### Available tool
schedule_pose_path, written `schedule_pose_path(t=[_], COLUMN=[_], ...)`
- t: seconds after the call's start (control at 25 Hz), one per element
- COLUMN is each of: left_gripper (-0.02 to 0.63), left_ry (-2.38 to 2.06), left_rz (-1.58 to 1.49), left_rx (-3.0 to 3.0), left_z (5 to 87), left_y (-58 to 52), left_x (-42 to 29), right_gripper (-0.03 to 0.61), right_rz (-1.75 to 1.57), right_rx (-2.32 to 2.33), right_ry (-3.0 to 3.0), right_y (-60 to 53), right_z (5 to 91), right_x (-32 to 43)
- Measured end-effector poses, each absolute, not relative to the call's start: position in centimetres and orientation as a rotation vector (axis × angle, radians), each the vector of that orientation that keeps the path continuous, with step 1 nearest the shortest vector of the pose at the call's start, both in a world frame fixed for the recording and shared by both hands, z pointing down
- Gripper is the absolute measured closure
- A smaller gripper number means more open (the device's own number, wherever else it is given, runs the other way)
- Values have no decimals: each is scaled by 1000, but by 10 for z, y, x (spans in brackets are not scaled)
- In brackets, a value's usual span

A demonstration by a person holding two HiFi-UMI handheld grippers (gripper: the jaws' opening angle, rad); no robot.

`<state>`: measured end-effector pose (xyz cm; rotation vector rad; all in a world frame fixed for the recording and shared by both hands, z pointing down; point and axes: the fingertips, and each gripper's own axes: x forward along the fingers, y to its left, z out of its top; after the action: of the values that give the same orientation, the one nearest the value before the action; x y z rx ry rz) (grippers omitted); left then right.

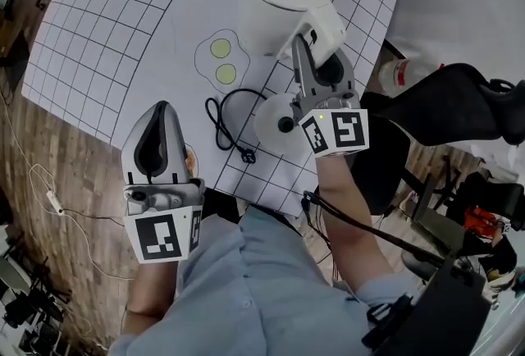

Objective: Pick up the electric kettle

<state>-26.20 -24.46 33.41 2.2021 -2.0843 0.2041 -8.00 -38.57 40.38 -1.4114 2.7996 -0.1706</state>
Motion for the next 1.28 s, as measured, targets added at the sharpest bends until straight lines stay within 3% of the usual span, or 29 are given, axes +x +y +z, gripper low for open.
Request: schedule_pose_path(t=[0.92, 1.2, 1.28], left_gripper=[614, 614, 614], left_ry=[-2125, -2121, -2102], left_rz=[179, 135, 114], left_rx=[2290, 2362, 2395], left_z=[311, 293, 287], left_y=[-201, -176, -171], left_x=[-229, -198, -183], right_gripper=[408, 413, 449], right_rz=[-157, -164, -141], right_rx=[-1570, -1600, -1578], right_ry=[2810, 2720, 2704], right_y=[-341, -283, -258], right_z=[423, 377, 357], right_x=[-34, 0, 3])
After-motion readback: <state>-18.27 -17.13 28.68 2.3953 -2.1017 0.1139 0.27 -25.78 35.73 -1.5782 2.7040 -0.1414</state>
